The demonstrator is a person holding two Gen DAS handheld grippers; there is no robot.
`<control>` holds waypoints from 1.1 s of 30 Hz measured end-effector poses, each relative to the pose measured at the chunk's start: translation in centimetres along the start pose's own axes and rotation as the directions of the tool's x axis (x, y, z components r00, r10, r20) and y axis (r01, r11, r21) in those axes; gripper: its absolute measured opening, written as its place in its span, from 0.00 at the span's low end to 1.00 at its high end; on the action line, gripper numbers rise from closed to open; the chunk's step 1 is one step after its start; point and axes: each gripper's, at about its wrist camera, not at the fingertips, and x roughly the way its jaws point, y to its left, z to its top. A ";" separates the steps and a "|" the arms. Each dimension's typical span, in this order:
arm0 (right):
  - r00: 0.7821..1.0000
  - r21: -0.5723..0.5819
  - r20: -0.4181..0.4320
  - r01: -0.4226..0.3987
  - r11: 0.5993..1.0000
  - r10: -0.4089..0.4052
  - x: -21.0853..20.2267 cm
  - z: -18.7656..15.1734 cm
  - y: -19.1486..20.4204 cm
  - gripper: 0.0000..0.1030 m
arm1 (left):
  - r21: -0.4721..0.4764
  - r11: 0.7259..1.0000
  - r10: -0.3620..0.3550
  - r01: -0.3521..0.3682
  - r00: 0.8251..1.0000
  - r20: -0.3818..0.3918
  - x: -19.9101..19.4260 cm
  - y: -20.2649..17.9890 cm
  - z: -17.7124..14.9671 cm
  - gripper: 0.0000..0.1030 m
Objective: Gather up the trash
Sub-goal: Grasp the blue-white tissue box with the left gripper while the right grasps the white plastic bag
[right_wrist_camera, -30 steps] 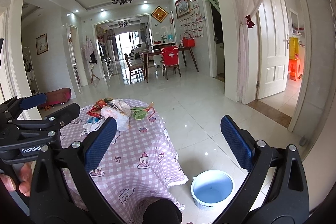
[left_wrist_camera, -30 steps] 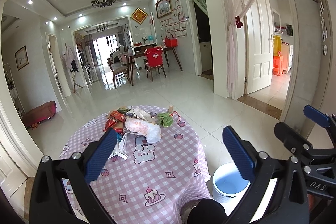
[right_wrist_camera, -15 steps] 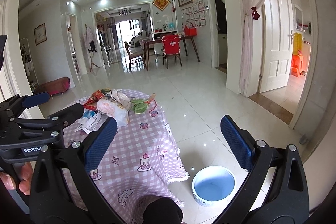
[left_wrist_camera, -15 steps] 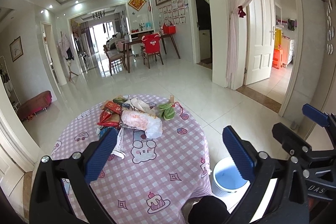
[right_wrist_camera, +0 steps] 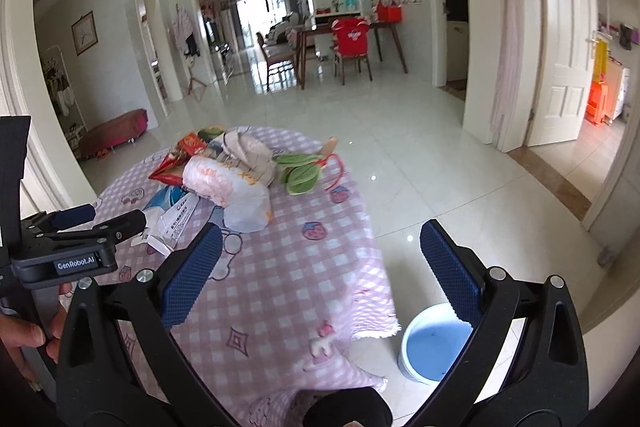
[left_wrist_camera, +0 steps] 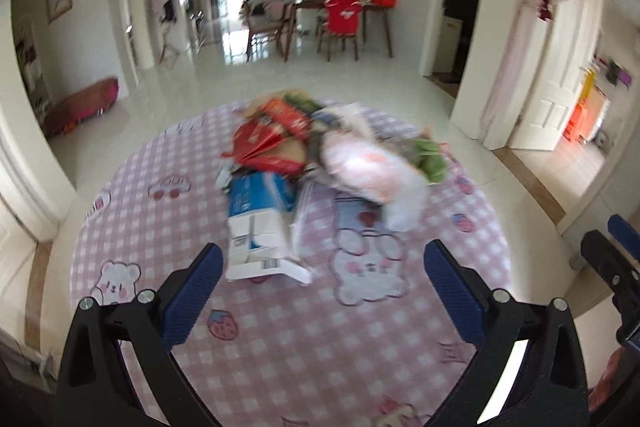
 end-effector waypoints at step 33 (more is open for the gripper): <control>0.915 -0.153 -0.203 -0.381 0.912 0.348 17.8 3.3 7.9 0.51 | -0.121 0.990 -0.075 0.072 0.997 -0.022 5.3 7.9 0.1 0.61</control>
